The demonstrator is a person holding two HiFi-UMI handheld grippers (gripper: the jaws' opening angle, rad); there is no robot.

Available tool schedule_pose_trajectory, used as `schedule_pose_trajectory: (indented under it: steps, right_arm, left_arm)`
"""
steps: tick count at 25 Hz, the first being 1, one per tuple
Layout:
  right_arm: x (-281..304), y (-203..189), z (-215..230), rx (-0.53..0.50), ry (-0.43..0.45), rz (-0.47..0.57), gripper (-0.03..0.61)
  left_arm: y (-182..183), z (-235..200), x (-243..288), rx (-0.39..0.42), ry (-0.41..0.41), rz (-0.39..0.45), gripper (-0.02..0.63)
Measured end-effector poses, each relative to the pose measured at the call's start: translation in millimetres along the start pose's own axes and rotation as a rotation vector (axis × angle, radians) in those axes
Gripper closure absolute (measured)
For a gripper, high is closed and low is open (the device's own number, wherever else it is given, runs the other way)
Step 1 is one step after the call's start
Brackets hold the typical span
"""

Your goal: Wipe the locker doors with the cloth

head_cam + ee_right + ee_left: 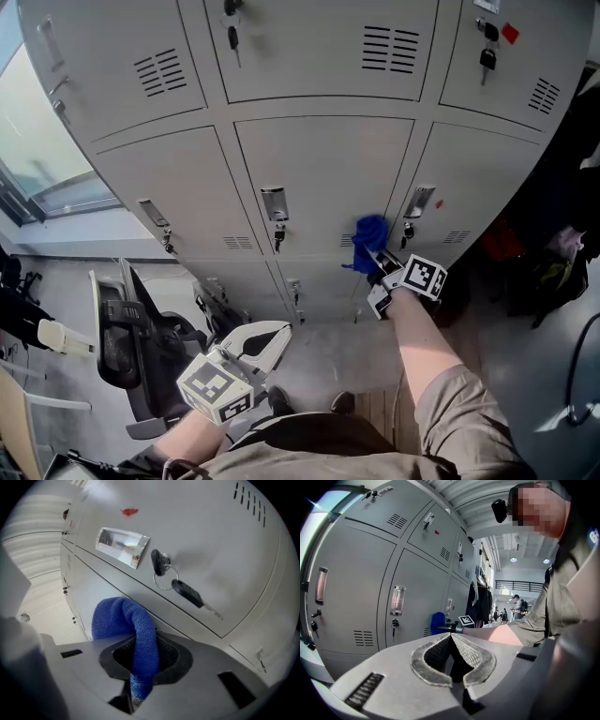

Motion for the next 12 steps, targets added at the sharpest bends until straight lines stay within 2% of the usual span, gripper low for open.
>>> schedule_pose_trajectory:
  steps: [5,8,12]
  right_arm:
    - [-7.8,-15.0,-14.1,-0.069,0.019,-0.051,0.522]
    - [-2.9,-44.1,-30.8,-0.054,0.079,-0.102,0.522]
    - [8.0,-83.3,-42.4,-0.046,0.109,-0.174,0.522]
  left_arm:
    - [0.7,4.3,2.8,0.003,-0.014,0.001,0.615]
    - [1.5,4.0,-1.2,0.005,-0.013,0.007,0.615]
    - [4.7,-0.6,-13.1,0.009,0.019,0.010,0.615]
Point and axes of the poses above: the fingertips, and each gripper's own axes: x forward along the fingers, z to its right, y out of its top, the point moved 3 cm from there along -x, backward along the fingers, and after that the axes turned 12 degrees about z, right-handed, at the moved point
